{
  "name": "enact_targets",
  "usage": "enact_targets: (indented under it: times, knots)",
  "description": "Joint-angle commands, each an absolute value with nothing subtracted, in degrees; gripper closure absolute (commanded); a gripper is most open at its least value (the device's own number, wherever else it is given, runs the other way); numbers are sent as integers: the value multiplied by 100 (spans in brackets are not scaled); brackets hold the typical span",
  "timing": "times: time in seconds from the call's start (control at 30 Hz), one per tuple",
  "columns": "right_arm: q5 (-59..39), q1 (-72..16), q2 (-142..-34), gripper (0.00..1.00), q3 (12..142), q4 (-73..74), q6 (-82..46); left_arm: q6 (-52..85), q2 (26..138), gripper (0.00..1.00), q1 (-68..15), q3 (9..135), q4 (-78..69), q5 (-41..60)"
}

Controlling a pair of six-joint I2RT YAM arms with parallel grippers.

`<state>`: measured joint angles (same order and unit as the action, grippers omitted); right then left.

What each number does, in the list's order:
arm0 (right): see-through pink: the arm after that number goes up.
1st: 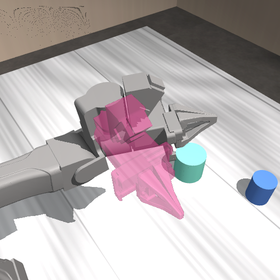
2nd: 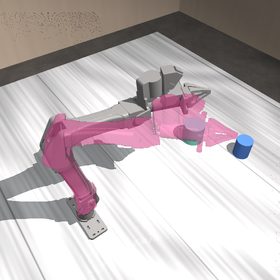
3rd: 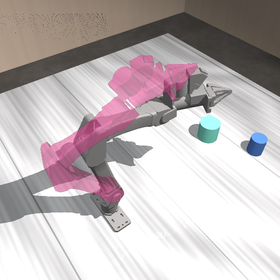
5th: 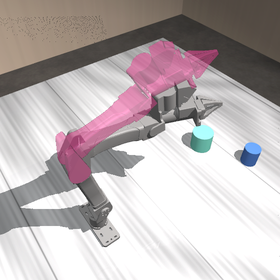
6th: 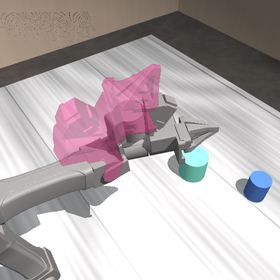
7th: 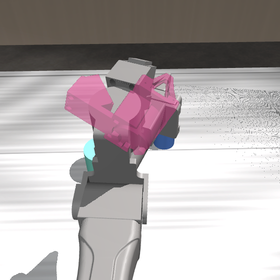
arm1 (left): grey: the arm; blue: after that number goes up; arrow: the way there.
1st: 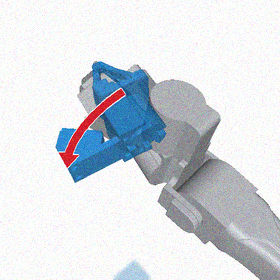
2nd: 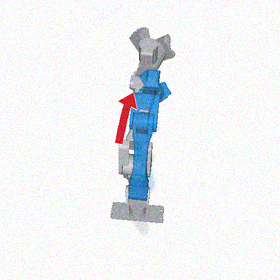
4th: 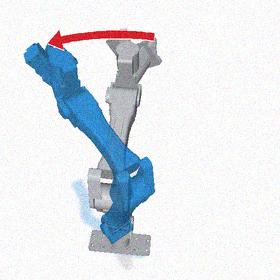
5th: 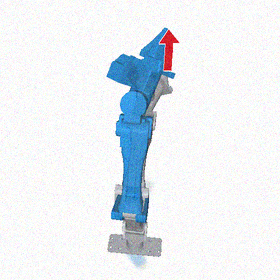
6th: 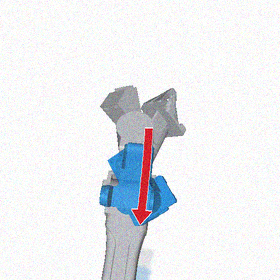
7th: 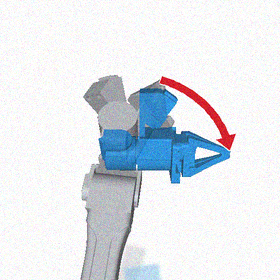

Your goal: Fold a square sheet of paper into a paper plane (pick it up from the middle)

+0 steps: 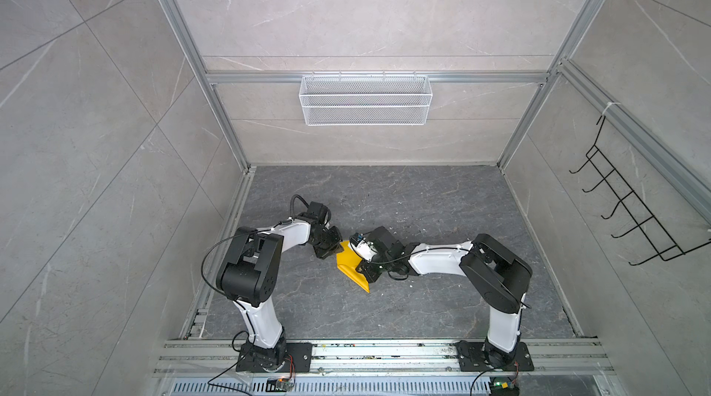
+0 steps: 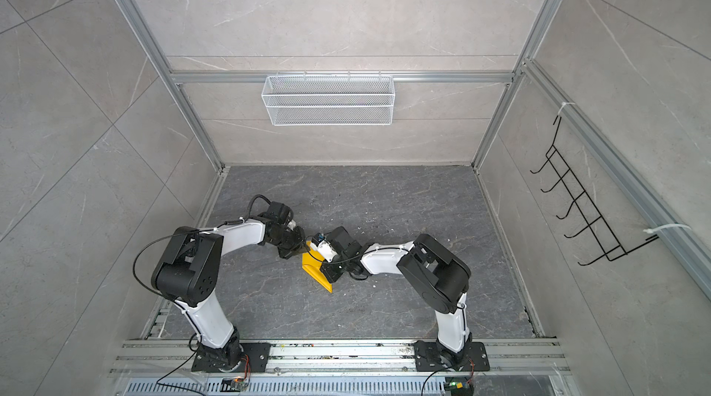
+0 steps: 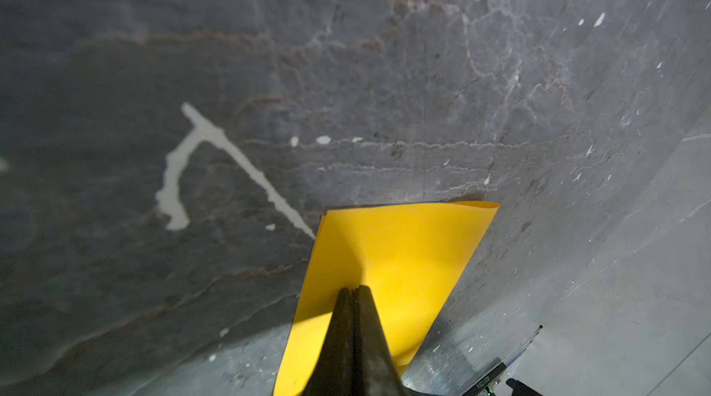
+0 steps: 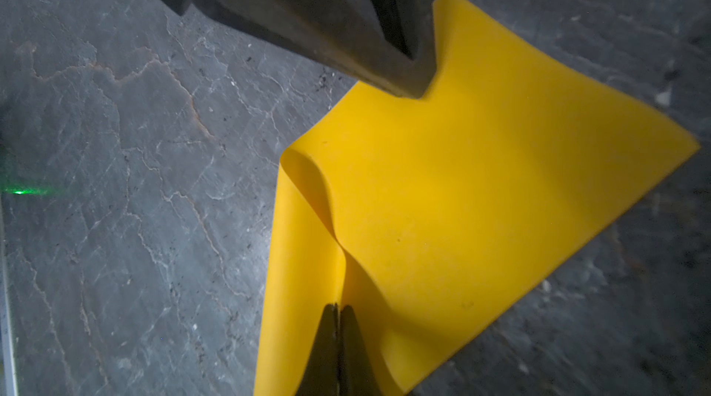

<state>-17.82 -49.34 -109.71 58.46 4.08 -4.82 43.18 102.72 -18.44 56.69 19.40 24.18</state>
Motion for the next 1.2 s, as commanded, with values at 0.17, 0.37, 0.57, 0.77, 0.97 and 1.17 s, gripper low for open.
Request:
enact_targets:
  times: [0.17, 0.37, 0.57, 0.77, 0.97, 1.17]
  knots:
    - [-1677, -4911, -10757, 95, 5902, 319, -560, 4125, 10406, 100, -1859, 5712, 2206, 2259]
    - [-1592, -4913, -10842, 95, 5889, 282, -565, 4107, 10415, 100, -1854, 5722, 2224, 2259]
    - [-1634, -4912, -10938, 95, 5907, 246, -553, 4104, 10398, 100, -1854, 5735, 2215, 2276]
    - [-1760, -4906, -11062, 95, 5969, 177, -547, 4126, 10338, 100, -1856, 5783, 2199, 2341]
    - [-1755, -4911, -11096, 95, 5944, 154, -560, 4156, 10251, 100, -1855, 5820, 2197, 2350]
    - [-1759, -4912, -11118, 95, 5972, 97, -562, 4345, 9694, 95, -1858, 5770, 2190, 2265]
